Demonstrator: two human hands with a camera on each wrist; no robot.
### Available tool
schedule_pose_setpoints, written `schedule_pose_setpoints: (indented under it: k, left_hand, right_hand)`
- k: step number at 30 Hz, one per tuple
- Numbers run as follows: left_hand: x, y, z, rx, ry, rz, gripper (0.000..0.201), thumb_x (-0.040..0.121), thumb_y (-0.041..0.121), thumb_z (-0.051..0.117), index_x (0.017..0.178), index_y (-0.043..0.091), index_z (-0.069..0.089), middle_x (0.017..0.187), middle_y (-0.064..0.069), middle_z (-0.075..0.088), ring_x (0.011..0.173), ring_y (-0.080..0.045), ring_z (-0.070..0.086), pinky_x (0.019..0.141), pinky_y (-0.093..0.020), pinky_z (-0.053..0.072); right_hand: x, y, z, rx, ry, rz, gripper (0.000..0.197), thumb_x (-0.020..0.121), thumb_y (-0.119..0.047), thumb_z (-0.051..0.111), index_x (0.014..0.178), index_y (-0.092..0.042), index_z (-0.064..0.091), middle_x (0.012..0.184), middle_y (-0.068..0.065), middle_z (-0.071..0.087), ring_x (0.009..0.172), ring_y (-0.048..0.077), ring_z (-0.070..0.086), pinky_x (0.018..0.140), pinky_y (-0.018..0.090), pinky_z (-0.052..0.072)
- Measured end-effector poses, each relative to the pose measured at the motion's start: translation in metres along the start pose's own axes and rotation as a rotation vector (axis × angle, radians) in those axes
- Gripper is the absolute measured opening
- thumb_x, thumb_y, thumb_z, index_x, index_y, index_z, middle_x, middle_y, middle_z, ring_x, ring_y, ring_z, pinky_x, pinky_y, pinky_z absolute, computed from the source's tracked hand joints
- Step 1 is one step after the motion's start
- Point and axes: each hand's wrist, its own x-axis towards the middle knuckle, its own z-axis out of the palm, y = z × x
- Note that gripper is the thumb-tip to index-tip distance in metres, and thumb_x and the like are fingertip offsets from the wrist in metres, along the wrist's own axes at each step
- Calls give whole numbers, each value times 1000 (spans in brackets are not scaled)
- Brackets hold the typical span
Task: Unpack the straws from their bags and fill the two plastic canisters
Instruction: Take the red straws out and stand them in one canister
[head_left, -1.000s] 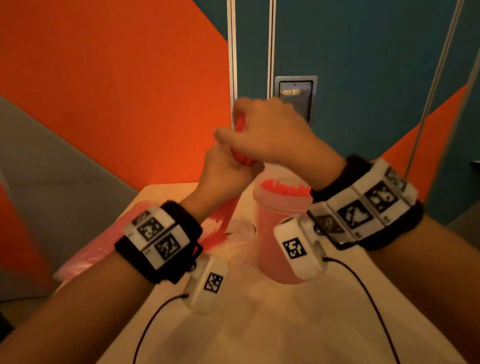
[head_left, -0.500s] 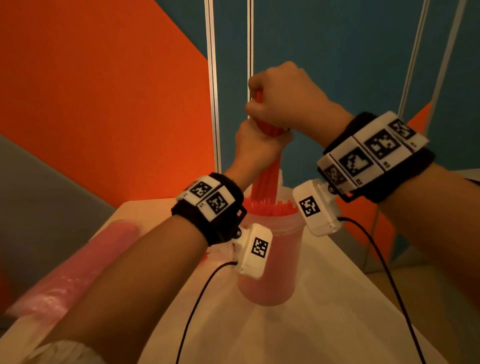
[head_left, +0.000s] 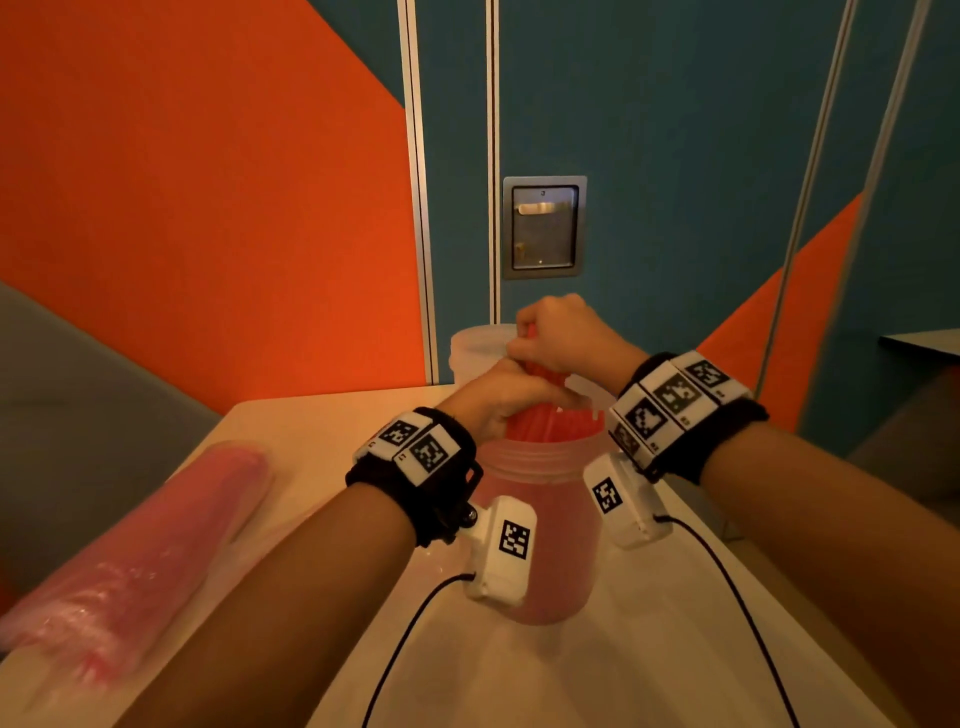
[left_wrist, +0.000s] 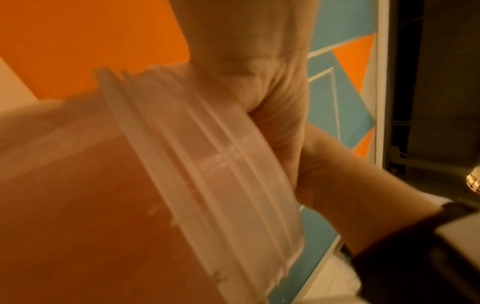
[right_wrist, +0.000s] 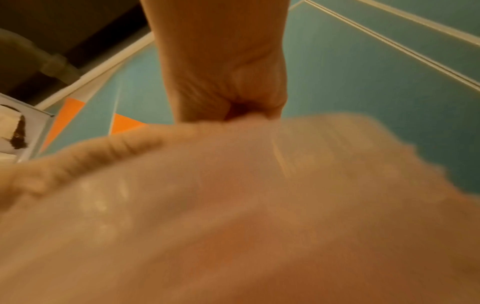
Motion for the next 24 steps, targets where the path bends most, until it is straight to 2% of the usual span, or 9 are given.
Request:
schedule_pose_setpoints:
  k: [2,4,7,9,13,15,19,22,24]
  left_hand:
    - [3,1,-1,-94,58,4,85,61,-22,66,136,4,35,104,-19,63,84,-24,66,65,-30,56]
    - [3,3,-2,-258,198,50,104,69,-26,51,148,23,5,118,-14,56,97,-26,61,63,-30,53]
    - [-1,7,-5,-471,335,139,91,74,-19,35,147,30,14,147,-6,34,125,-21,39,83,-29,40]
    - [-2,6,-8,-504,397,134,80,77,-11,39,144,31,24,146,-2,36,123,-15,36,92,-34,26]
    - [-1,5,-8,-458,434,162,44,90,10,44,131,26,40,134,0,48,115,-13,46,100,-32,30]
    - [1,4,-7,-437,452,175,29,93,16,44,120,27,44,134,-1,50,116,-13,48,106,-35,24]
    - [1,6,-9,-442,493,224,18,93,17,43,109,25,47,134,-9,51,119,-18,48,97,-31,31]
    - [-1,6,-8,-430,480,244,12,94,20,41,101,27,49,133,-10,52,120,-20,48,91,-30,32]
    - [0,4,-10,-444,472,252,13,95,22,39,102,26,49,127,-6,55,119,-19,48,94,-30,31]
  right_hand:
    - [0,3,3,3,-5,5,19,84,-29,56,87,-12,64,91,12,62,95,29,56,71,29,38]
    - [1,7,5,-17,-30,-20,18,85,-25,57,93,-11,64,98,13,64,99,29,57,74,30,39]
    - [-1,12,19,-3,-84,-54,19,86,-26,55,95,-11,63,97,10,65,95,25,58,74,28,39]
    - [-4,14,31,17,-164,-87,23,88,-24,52,99,-7,62,101,12,65,99,27,58,77,30,40]
    - [-13,11,49,-27,-516,-167,37,97,-30,39,122,-7,54,127,14,57,116,28,51,101,37,39]
    - [-18,7,52,64,-590,-237,38,99,-28,36,128,-10,51,132,11,54,121,23,49,107,38,35]
    - [-16,3,44,244,-406,-174,31,97,-15,36,116,-3,57,122,14,59,111,27,54,102,43,39]
    - [-12,10,27,355,-153,-53,34,98,-14,32,120,-9,58,127,6,53,115,21,49,103,29,35]
    - [-12,17,18,478,-108,19,33,97,-18,34,114,-12,62,111,2,55,101,17,51,98,31,38]
